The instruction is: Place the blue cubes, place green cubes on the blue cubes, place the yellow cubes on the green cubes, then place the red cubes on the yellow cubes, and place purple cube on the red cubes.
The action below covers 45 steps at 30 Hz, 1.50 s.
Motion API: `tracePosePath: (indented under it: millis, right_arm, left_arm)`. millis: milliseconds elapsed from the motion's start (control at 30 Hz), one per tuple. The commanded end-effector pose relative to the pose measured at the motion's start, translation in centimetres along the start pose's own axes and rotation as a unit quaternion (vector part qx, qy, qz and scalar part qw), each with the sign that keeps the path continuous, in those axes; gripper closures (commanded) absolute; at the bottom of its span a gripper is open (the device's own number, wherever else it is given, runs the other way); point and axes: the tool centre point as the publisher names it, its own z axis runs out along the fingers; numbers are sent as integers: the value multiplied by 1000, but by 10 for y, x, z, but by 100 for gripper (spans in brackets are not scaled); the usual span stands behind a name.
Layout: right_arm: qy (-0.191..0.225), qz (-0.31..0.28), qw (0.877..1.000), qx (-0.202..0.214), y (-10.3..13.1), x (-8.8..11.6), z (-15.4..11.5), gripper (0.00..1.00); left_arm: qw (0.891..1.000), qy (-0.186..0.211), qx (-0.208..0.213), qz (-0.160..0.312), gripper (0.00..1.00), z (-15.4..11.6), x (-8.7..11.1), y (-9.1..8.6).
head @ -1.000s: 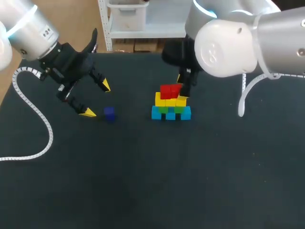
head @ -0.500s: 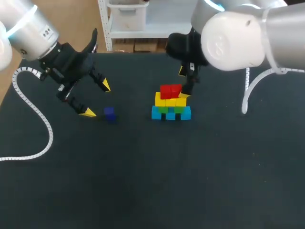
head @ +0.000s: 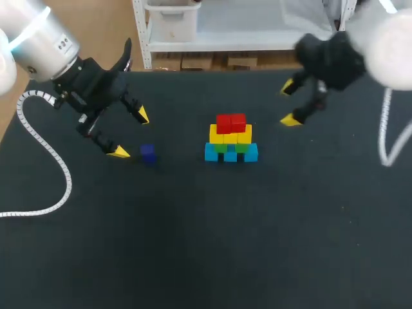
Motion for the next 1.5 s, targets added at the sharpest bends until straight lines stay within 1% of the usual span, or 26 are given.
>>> tracePosePath:
  millis: [33, 200, 333, 600, 733, 800, 967, 1000, 1033, 1133, 1167, 1300, 1367, 1500]
  right_arm:
    - [-167, 9, 984, 58, 13, 41, -23, 0]
    - [-172, 14, 983, 69, 13, 54, -29, 0]
    - [-180, 21, 981, 69, 12, 60, -31, 0]
    - [-181, 24, 981, 68, 9, 67, -36, 0]
    - [-178, 23, 981, 68, 8, 68, -37, 0]
    - [-169, 33, 983, 64, 7, 69, -37, 0]
    - [-169, 33, 983, 64, 7, 69, -37, 0]
    - [-169, 33, 983, 64, 7, 69, -37, 0]
    - [-169, 33, 983, 64, 7, 69, -37, 0]
    - [-169, 33, 983, 64, 7, 69, -37, 0]
    - [-169, 33, 983, 64, 7, 69, -37, 0]
    - [-169, 33, 983, 64, 7, 69, -37, 0]
    - [-169, 33, 983, 64, 7, 69, -37, 0]
    - [-169, 33, 983, 64, 7, 69, -37, 0]
  left_arm:
    - [1000, -1, -2, 2, 0, 0, 1, -1]
    - [1000, -1, -2, 2, 0, 0, 1, -1]
    - [1000, -1, -2, 2, 0, 0, 1, -1]
    - [1000, -1, -2, 2, 0, 0, 1, -1]
    - [1000, -1, -2, 2, 0, 0, 1, -1]
    - [1000, -1, -2, 2, 0, 0, 1, -1]
    - [1000, -2, -6, 5, 0, 4, 1, 1]
    - [1000, 9, -4, 3, 0, 6, 1, 3]
    - [1000, 16, -4, -1, 0, 8, 2, 4]
    - [1000, 17, -5, -19, 0, 15, 4, 8]
    - [999, 21, -7, -32, 0, 18, 6, 9]
    - [996, 24, -30, -82, 0, 26, 11, 12]
    - [993, 28, -47, -109, 0, 30, 15, 11]
    - [986, 37, -78, -143, 0, 37, 21, 9]
